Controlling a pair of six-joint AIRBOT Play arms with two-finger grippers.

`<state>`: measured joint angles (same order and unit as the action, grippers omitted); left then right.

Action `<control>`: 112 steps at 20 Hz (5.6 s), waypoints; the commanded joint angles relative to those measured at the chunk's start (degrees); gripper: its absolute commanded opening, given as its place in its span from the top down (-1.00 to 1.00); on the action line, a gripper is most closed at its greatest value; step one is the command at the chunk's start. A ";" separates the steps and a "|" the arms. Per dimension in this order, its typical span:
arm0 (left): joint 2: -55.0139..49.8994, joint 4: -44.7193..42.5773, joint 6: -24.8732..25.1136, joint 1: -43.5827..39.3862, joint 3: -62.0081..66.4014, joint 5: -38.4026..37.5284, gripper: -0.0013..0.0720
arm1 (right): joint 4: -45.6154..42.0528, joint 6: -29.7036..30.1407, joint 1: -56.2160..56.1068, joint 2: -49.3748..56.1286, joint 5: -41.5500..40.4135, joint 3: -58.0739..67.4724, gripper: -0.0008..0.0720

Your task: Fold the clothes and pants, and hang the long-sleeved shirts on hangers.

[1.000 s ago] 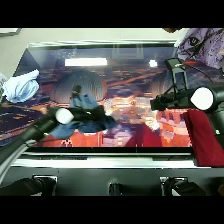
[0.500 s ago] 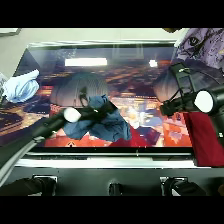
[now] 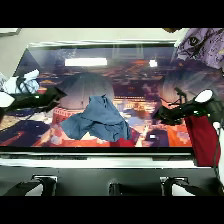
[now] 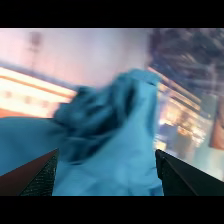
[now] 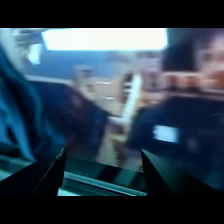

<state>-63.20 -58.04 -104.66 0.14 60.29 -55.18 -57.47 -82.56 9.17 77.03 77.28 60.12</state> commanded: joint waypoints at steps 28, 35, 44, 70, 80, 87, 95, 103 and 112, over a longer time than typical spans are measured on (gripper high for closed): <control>-0.55 1.03 12.04 18.03 -15.13 -4.09 -0.99 | 17.09 1.90 -18.29 16.26 -12.98 -2.10 0.90; -8.92 8.66 21.59 14.34 -20.31 1.73 -0.98 | 16.31 0.81 -18.29 12.94 -12.00 -2.10 0.90; -12.68 15.10 27.87 14.40 -20.31 5.42 -0.98 | 16.37 0.20 -18.29 12.76 -10.75 -2.10 0.90; -2.23 -8.39 16.65 13.75 57.92 -11.58 0.93 | -28.79 -9.62 -18.29 -18.38 -9.79 48.52 0.90; 12.70 -18.49 6.47 13.66 52.06 -14.51 0.93 | -28.79 -12.41 -18.29 -27.74 -3.69 48.43 0.90; -2.12 -18.56 8.61 10.47 38.05 -14.01 0.93 | -27.47 -11.54 -18.29 -7.52 -4.20 43.74 0.90; -33.77 -18.47 4.72 5.44 31.80 0.79 0.93 | -23.52 -13.14 -18.25 26.67 -17.49 40.52 0.90; -37.00 -18.05 2.38 5.27 32.28 -1.05 -0.44 | -30.27 -15.87 -18.23 29.68 -16.13 43.41 0.28; -17.73 -20.57 3.06 16.98 20.26 -16.33 -0.98 | 2.60 -2.08 8.48 22.91 7.28 40.81 -0.37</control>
<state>-87.35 -78.08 -101.56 13.63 87.77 -68.60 -74.15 -91.11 8.67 100.71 75.07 104.03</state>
